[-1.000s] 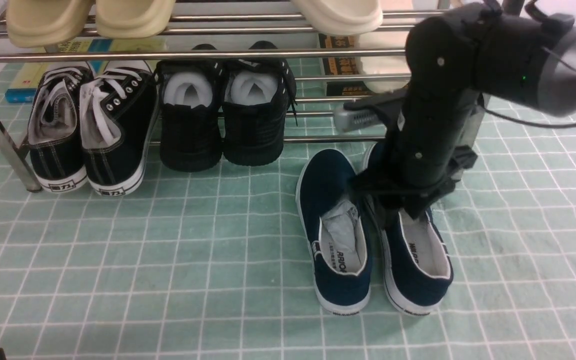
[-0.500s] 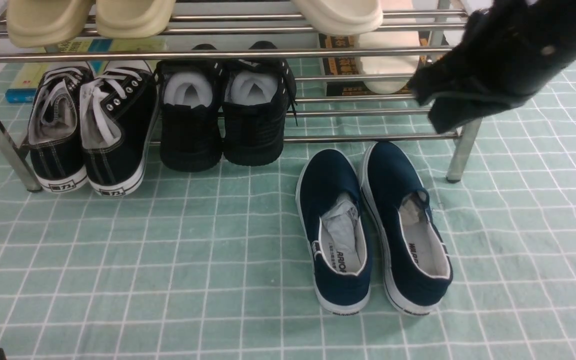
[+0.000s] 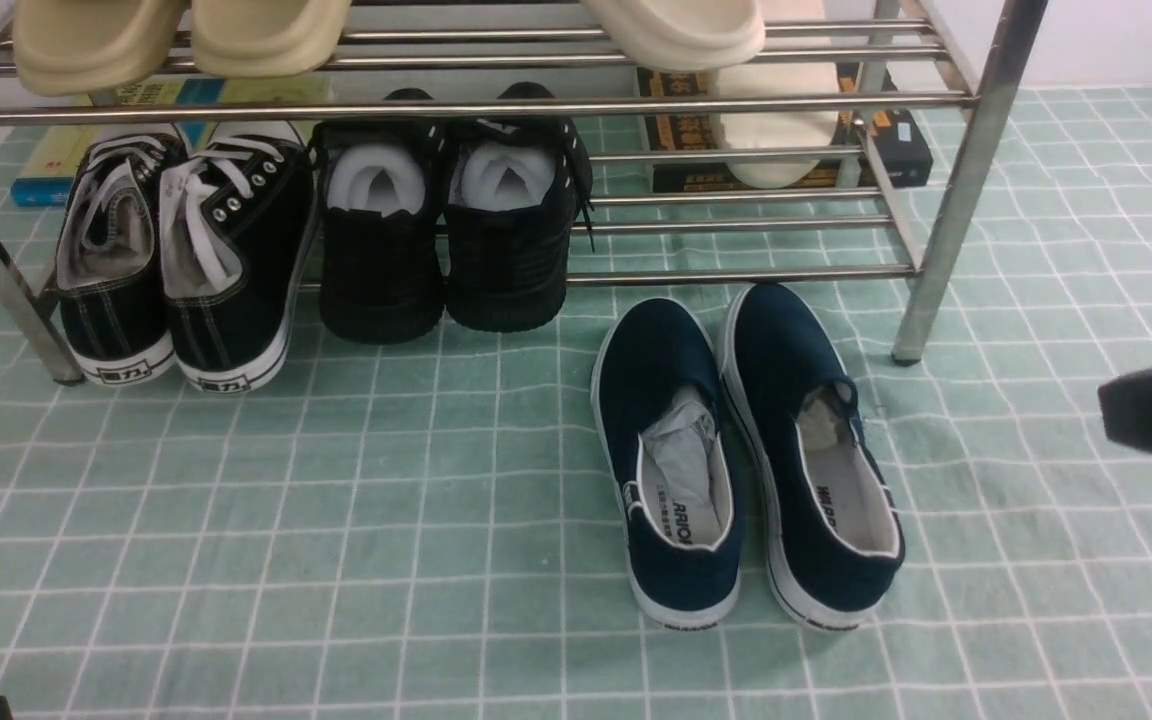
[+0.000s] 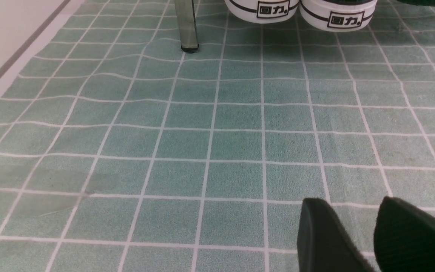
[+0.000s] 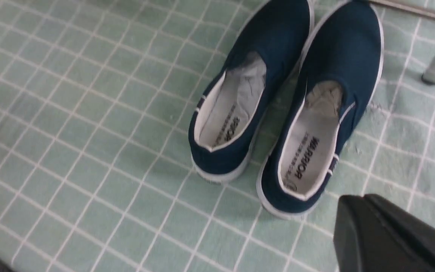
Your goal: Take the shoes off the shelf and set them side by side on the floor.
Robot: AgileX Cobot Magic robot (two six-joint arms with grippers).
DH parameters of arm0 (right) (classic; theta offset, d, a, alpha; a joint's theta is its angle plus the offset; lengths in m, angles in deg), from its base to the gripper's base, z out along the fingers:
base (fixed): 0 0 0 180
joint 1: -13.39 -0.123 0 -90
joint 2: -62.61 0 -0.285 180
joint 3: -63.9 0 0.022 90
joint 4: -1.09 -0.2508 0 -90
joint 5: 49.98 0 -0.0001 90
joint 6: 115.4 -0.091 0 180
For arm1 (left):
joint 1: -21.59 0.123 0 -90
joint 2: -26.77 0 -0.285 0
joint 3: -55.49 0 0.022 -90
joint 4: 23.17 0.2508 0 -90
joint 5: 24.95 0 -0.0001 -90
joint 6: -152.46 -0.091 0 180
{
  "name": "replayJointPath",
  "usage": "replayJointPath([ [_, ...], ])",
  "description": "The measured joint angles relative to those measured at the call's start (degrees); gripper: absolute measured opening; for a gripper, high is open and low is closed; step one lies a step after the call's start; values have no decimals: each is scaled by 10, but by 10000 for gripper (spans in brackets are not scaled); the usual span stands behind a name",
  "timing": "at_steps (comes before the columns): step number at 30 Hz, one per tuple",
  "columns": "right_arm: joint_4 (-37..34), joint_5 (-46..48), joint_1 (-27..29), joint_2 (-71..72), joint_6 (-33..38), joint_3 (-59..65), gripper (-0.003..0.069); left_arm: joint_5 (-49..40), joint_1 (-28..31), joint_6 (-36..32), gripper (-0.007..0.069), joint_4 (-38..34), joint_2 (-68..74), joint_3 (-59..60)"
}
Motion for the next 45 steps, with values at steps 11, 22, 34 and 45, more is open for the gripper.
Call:
replayJointPath([
  [11, -15, -324, 0, 120, 0, 272, -10, 0, 0, 0, 241, 0, 0, 0],
  [22, -2, -329, 0, 122, 0, 320, -5, 0, 0, 0, 241, 0, 0, 0],
  [34, 19, -330, 47, 216, 0, 377, 3, 0, 0, 0, 241, 0, 0, 0],
  [45, 41, -295, 228, 437, 61, 481, 14, 0, 0, 0, 241, 0, 0, 0],
])
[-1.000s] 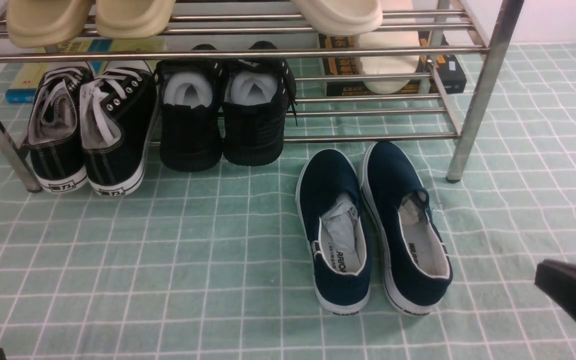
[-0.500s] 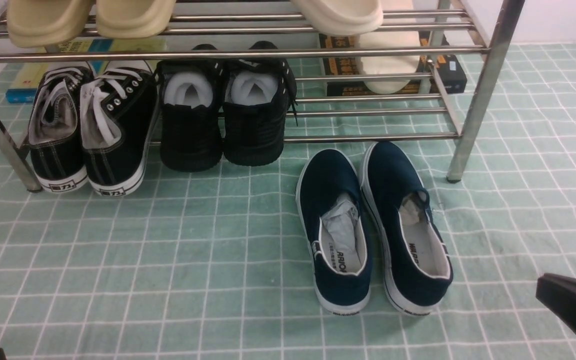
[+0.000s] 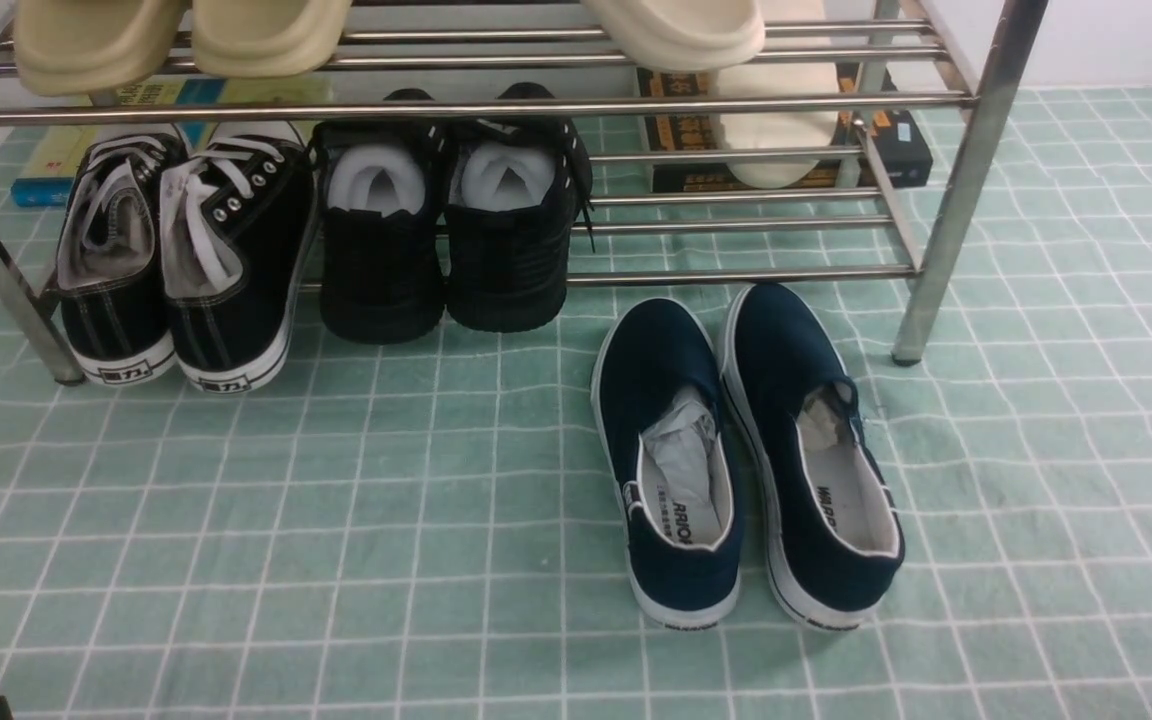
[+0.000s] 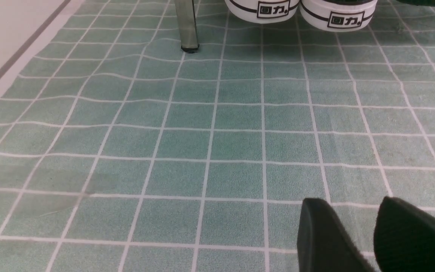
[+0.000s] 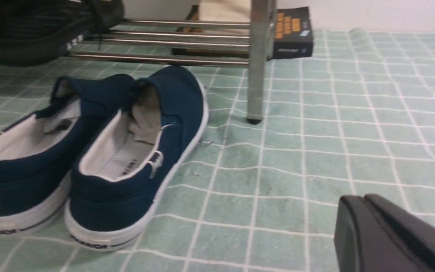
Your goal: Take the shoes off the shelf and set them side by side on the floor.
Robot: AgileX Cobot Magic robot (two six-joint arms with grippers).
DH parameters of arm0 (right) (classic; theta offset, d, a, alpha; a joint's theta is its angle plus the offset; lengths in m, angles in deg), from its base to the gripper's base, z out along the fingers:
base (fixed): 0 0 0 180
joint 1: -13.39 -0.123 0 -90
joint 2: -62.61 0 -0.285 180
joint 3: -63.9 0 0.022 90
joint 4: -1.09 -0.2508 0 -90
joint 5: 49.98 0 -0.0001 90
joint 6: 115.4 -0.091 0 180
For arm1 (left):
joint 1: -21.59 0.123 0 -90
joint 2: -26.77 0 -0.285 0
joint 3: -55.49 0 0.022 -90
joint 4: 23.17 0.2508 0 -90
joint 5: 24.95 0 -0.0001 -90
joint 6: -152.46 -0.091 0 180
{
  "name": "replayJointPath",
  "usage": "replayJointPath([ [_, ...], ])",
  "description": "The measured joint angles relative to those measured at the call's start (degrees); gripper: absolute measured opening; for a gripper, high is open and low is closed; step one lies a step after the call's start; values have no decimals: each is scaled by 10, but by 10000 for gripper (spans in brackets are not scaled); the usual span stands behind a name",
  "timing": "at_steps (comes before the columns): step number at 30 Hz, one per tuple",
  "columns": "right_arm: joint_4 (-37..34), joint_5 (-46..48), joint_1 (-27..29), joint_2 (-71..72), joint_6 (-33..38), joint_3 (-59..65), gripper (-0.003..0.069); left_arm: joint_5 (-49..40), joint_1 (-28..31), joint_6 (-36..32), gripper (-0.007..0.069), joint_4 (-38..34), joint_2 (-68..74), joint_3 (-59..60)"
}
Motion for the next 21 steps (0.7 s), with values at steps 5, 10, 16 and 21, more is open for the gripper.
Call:
replayJointPath([
  [5, 0, 69, 22, 29, 12, 0, 20, 0, 0, 0, 241, 0, 0, 0],
  [10, 0, 118, 22, 29, 12, -2, 24, 0, 0, 0, 241, 0, 0, 0],
  [16, -2, 134, 23, 29, 12, -5, 29, 0, 0, 0, 241, 0, 0, 0],
  [21, -3, 135, 54, 29, 12, -6, 36, 0, 0, 0, 241, 0, 0, 0],
])
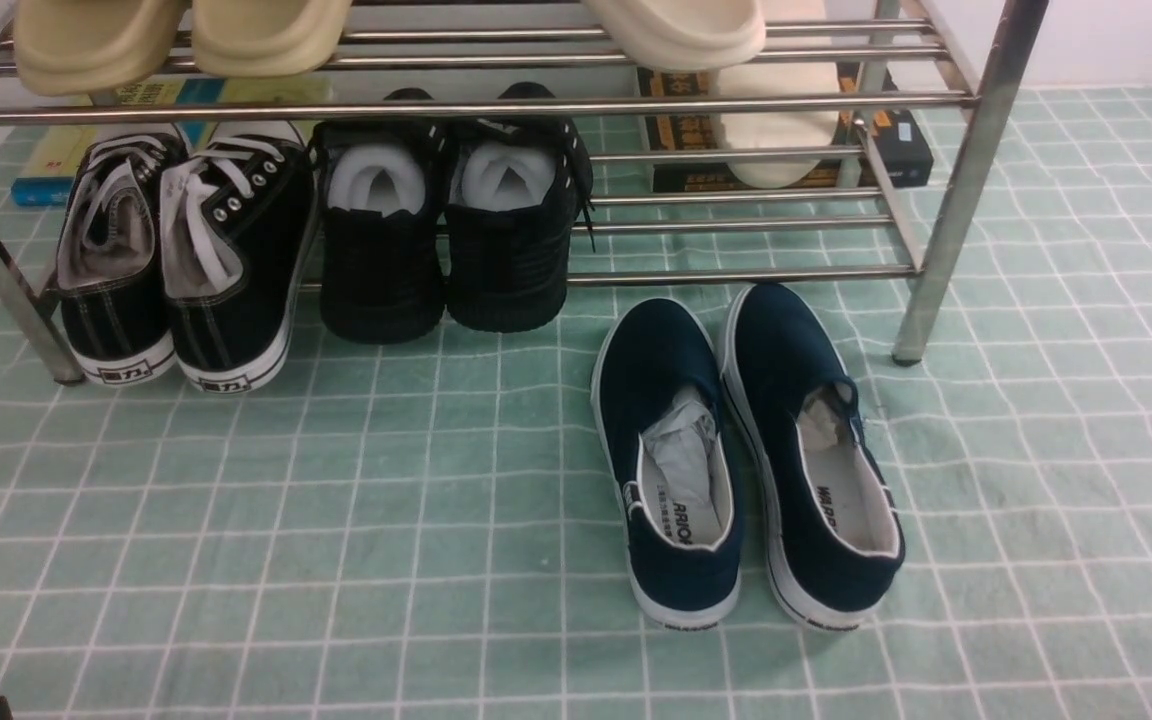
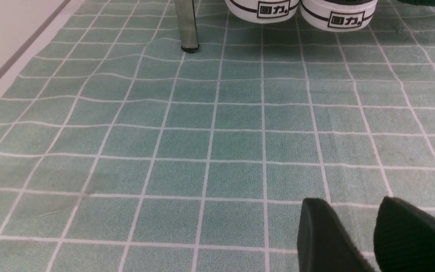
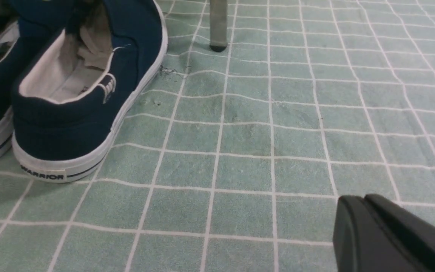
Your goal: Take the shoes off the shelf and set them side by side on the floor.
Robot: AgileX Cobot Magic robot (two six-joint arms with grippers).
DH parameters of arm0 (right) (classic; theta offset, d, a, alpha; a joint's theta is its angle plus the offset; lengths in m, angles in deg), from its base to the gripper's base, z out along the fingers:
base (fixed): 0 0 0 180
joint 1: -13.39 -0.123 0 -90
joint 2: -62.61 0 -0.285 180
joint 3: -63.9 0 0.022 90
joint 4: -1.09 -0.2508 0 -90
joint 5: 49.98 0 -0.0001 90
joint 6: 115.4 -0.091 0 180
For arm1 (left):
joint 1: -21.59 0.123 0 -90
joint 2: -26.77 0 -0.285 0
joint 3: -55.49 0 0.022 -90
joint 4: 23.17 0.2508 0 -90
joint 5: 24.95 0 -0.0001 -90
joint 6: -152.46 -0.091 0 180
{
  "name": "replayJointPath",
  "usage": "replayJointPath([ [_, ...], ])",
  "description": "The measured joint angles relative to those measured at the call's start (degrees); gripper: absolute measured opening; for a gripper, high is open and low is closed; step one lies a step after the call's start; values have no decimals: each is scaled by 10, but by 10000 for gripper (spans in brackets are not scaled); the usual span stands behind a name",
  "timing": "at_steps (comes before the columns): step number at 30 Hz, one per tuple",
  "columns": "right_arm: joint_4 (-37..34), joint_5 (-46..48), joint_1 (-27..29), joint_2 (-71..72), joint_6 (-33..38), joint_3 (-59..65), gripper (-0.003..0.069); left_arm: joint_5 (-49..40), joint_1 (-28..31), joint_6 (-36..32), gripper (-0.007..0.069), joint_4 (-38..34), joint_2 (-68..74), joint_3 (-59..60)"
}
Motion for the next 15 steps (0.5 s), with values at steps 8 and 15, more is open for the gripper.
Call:
replayJointPath([
  [8, 0, 1, 30, 0, 0, 0, 43, 0, 0, 0, 241, 0, 0, 0],
  [15, 0, 1, 31, 0, 0, 0, 48, 0, 0, 0, 241, 0, 0, 0],
])
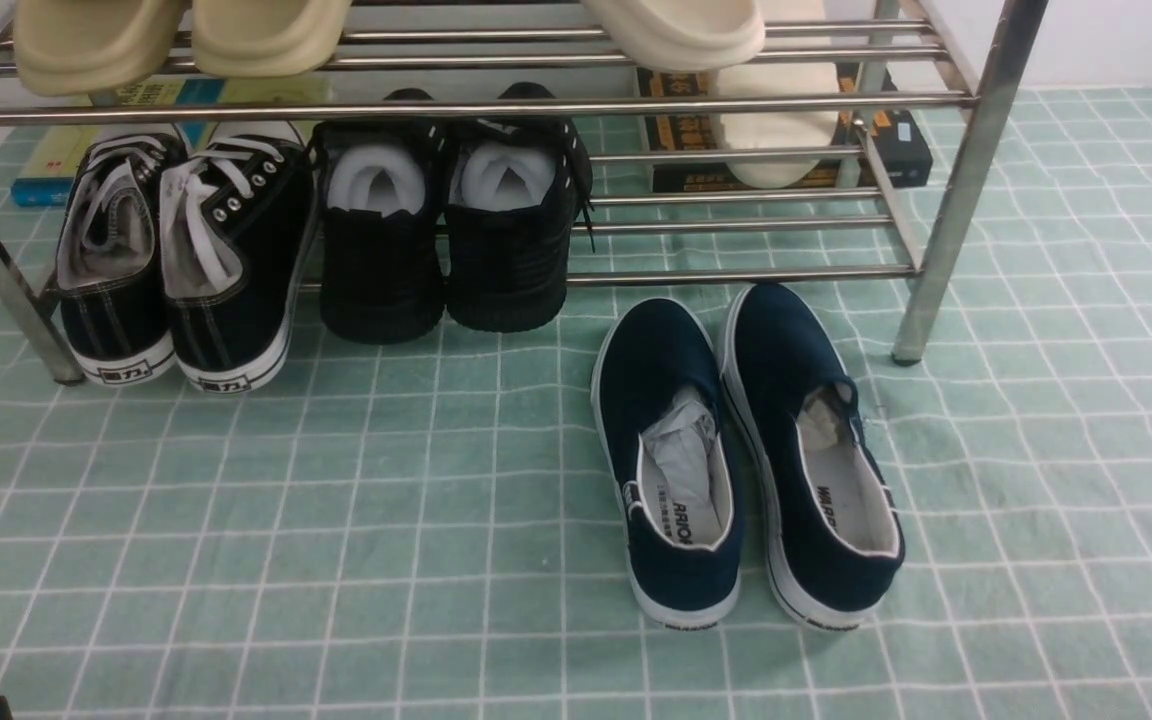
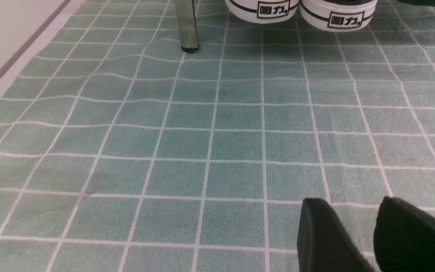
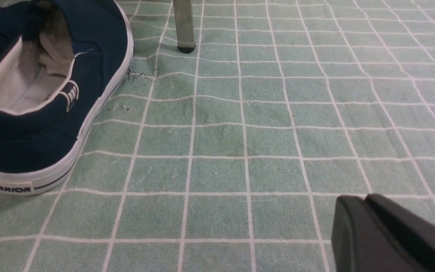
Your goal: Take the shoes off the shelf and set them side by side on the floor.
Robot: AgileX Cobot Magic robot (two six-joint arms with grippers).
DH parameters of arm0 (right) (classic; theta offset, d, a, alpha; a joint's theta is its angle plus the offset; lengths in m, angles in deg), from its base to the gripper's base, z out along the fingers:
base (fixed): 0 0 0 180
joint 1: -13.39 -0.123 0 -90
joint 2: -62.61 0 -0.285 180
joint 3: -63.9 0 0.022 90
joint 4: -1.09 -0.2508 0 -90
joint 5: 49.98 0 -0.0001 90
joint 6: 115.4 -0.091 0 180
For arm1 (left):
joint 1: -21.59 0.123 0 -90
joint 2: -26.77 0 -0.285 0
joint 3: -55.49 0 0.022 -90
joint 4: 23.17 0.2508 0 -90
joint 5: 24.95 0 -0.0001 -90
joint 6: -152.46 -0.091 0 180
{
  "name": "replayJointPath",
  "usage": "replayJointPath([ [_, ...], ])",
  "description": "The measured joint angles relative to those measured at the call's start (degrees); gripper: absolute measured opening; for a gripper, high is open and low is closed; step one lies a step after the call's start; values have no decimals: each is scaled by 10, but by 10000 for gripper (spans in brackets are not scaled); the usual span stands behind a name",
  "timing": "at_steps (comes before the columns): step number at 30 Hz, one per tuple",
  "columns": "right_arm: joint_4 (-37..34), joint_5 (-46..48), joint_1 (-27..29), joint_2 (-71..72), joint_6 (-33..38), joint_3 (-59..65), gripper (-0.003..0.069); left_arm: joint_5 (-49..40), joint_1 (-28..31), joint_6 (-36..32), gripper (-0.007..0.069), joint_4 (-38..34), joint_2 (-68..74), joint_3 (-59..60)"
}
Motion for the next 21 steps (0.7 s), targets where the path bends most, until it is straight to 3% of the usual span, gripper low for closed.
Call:
replayJointPath([
  [21, -2, 0, 0, 0, 0, 0, 78, 0, 0, 0, 241, 0, 0, 0],
])
